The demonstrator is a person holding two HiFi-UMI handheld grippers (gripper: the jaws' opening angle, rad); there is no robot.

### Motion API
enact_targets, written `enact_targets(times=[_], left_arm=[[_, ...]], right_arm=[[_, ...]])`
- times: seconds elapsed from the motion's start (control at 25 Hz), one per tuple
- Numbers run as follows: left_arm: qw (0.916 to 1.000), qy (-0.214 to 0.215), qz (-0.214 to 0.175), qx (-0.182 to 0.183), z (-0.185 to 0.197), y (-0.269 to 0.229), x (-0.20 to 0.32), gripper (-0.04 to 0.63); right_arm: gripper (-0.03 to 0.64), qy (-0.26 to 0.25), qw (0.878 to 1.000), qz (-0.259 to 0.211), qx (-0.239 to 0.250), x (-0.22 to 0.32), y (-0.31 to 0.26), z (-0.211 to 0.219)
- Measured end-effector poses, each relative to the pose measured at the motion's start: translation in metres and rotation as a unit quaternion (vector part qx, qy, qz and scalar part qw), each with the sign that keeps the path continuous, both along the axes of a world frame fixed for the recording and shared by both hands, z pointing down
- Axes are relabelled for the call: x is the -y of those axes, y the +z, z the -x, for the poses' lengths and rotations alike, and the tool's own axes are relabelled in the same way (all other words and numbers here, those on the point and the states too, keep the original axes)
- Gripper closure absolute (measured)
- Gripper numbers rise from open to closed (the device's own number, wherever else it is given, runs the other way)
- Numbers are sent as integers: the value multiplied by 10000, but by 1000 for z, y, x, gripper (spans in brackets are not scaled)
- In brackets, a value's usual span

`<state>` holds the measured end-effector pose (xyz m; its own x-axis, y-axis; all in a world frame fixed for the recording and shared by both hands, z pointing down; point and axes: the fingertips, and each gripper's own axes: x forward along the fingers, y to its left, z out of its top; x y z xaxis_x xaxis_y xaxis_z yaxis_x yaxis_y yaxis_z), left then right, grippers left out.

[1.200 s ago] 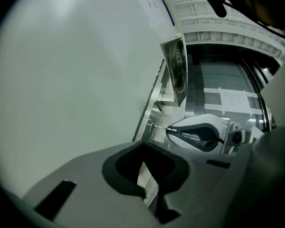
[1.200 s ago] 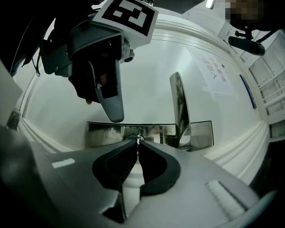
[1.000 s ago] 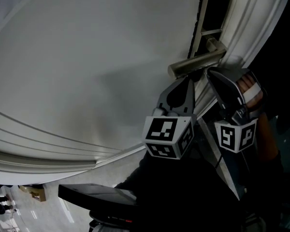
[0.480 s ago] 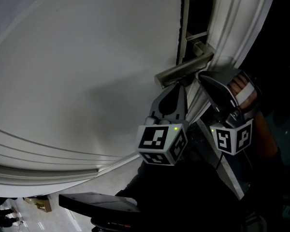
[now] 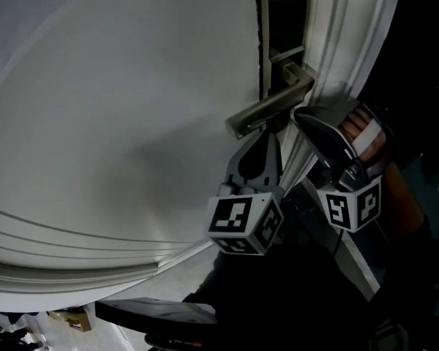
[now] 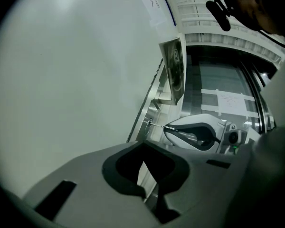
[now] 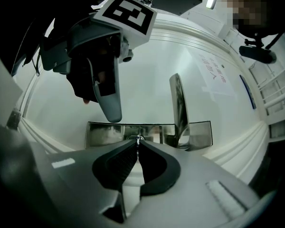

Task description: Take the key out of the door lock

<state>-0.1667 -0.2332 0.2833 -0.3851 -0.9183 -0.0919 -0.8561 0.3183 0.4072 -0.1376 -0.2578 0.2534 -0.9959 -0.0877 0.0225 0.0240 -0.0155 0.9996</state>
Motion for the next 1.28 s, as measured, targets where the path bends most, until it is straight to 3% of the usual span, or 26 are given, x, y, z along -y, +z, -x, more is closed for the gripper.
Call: enact_targets(times=[1.28], left_arm=[[9999,74,102,-56,5,5,2,595]], right_arm=[[604,27,10000,9,-36,0,-1,-1]])
